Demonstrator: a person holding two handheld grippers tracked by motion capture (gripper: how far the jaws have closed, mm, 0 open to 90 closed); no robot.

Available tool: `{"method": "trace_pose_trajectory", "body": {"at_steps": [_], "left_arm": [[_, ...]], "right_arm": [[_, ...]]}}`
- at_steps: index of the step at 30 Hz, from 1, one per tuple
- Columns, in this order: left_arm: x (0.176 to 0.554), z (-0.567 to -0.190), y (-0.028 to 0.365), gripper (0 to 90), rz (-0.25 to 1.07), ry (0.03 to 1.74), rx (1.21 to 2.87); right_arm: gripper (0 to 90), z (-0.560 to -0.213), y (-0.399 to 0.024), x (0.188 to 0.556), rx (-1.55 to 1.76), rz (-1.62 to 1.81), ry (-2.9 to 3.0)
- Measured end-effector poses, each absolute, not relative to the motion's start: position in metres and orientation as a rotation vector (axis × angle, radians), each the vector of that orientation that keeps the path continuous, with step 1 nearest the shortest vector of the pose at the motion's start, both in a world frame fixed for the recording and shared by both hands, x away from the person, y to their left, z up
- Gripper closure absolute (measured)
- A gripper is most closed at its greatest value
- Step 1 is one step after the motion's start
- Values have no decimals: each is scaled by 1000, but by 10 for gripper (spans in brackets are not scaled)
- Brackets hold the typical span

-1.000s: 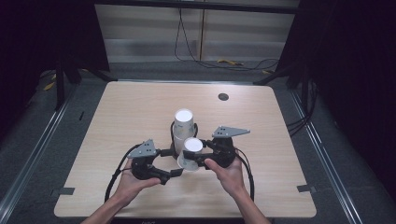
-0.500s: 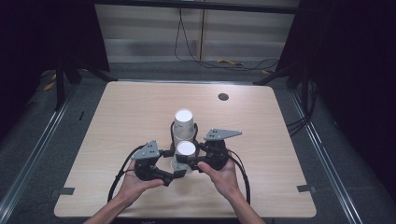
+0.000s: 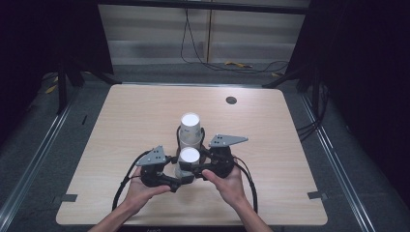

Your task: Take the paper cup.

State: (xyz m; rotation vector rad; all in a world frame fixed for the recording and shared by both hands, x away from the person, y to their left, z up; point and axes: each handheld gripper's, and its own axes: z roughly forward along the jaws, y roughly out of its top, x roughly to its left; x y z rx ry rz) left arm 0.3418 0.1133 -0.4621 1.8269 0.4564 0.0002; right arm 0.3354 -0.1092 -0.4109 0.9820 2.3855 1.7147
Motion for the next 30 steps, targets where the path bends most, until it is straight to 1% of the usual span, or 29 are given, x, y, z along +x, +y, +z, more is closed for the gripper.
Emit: {"method": "trace_pose_trajectory", "body": {"at_steps": [6, 10, 11, 17, 20, 27, 30], "left_arm": [[342, -463, 112, 211, 2, 454, 1837], [342, -463, 113, 233, -3, 444, 1836], [341, -463, 113, 253, 2, 435, 1841], [340, -462, 114, 263, 13, 431, 1845], [340, -462, 114, 264, 16, 429, 1849], [342, -462, 116, 267, 16, 426, 1874], [343, -463, 117, 268, 12, 432, 1884]], "right_arm": [[338, -411, -110, 335, 994, 1722, 2386], [334, -412, -110, 336, 997, 1726, 2395], [330, -412, -109, 336, 994, 1728, 2399], [315, -411, -109, 336, 981, 1733, 2402], [272, -412, -110, 337, 990, 1729, 2404], [228, -413, -109, 338, 988, 1726, 2423], [195, -411, -111, 338, 984, 1724, 2420]]}}
